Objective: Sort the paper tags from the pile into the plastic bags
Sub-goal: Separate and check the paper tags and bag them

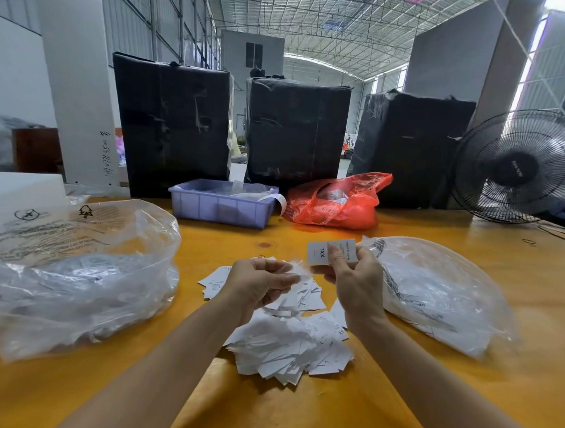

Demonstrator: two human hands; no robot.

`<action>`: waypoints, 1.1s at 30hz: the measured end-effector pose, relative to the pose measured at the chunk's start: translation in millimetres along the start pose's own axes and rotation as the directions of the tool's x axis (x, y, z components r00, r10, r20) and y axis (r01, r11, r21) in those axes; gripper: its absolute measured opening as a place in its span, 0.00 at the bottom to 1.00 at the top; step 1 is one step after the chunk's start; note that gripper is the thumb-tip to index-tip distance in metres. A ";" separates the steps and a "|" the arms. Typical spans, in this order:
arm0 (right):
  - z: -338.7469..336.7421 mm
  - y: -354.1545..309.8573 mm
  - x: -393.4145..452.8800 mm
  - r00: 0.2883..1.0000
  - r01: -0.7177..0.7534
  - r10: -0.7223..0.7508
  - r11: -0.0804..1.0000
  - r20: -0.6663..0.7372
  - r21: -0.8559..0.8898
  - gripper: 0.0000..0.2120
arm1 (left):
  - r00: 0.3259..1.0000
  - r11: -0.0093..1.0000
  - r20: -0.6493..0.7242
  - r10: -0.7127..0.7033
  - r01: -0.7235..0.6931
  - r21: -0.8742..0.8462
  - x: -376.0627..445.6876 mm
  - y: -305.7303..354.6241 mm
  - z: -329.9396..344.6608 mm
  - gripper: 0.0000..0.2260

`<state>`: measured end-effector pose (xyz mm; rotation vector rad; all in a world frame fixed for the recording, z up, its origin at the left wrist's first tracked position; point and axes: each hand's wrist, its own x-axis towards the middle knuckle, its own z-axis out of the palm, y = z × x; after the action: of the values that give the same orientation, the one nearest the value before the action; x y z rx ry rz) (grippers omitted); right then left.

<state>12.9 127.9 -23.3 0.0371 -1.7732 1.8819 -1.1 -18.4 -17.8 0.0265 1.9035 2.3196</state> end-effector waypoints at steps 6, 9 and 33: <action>0.8 -2.0 -2.0 1.000 0.011 -0.011 1.000 0.026 -0.013 0.05 | 1.000 1.000 -0.023 0.009 -0.009 0.014 0.8 -0.6 0.5 0.11; 2.5 -0.3 -5.0 0.996 0.017 -0.011 0.997 0.083 -0.076 0.04 | 0.999 1.000 -0.048 0.017 -0.017 -0.001 1.1 -1.2 2.5 0.09; -1.4 -1.2 -1.2 0.980 0.176 -0.149 0.960 0.134 -0.217 0.09 | 0.999 0.992 -0.039 0.030 -0.025 0.124 1.0 -6.3 1.4 0.03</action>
<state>14.9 128.7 -22.8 0.2057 -1.9900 1.5800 -1.3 -15.8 -23.8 0.0185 2.0776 2.2322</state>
